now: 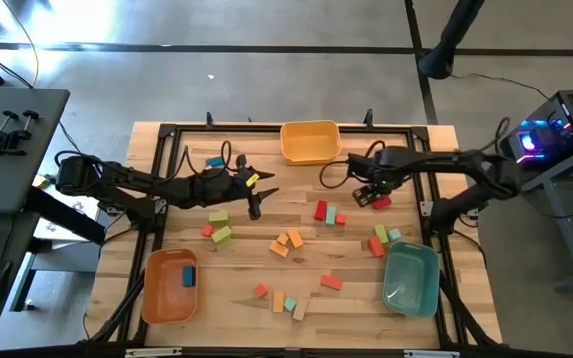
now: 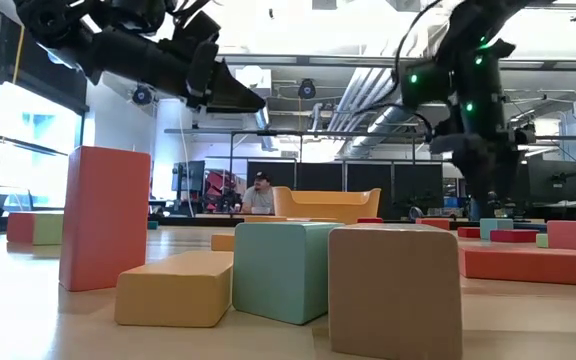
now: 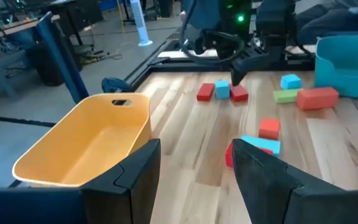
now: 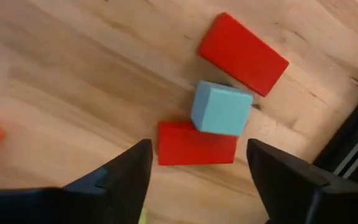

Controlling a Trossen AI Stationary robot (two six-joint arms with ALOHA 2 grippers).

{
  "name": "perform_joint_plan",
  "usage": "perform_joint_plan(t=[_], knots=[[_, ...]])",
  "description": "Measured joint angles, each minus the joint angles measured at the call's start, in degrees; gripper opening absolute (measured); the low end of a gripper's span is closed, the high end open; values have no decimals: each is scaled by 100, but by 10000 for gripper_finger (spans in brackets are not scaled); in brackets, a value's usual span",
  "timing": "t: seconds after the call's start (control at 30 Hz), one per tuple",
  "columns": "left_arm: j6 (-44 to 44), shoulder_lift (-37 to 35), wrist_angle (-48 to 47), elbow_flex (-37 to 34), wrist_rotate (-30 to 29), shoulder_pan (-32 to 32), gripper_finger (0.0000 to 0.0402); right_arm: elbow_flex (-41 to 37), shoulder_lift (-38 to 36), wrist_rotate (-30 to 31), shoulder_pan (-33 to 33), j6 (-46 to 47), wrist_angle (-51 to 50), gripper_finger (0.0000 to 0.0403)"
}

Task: Sort blocks by size
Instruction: Put the small light blue block into the yellow bin

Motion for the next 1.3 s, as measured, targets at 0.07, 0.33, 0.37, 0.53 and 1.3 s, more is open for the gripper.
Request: perform_joint_plan(t=[0.07, 0.33, 0.37, 0.53, 1.3], knots=[[-5, 0, -86, 0, -2, 2, 184, 0, 144, -1, -157, -66, 15, 267], [-157, 0, -402, 0, 0, -1, 184, 0, 618, -136, -713, -550, 331, 266], [-166, 0, -431, 0, 0, -8, 184, 0, 683, -206, -764, -623, 393, 266], [-308, 0, -471, 0, -2, -63, 184, 0, 1017, -301, -934, -836, 459, 263], [-246, 0, -379, 0, 0, -109, 184, 1412, 634, -235, -48, -1563, 1546, 130]])
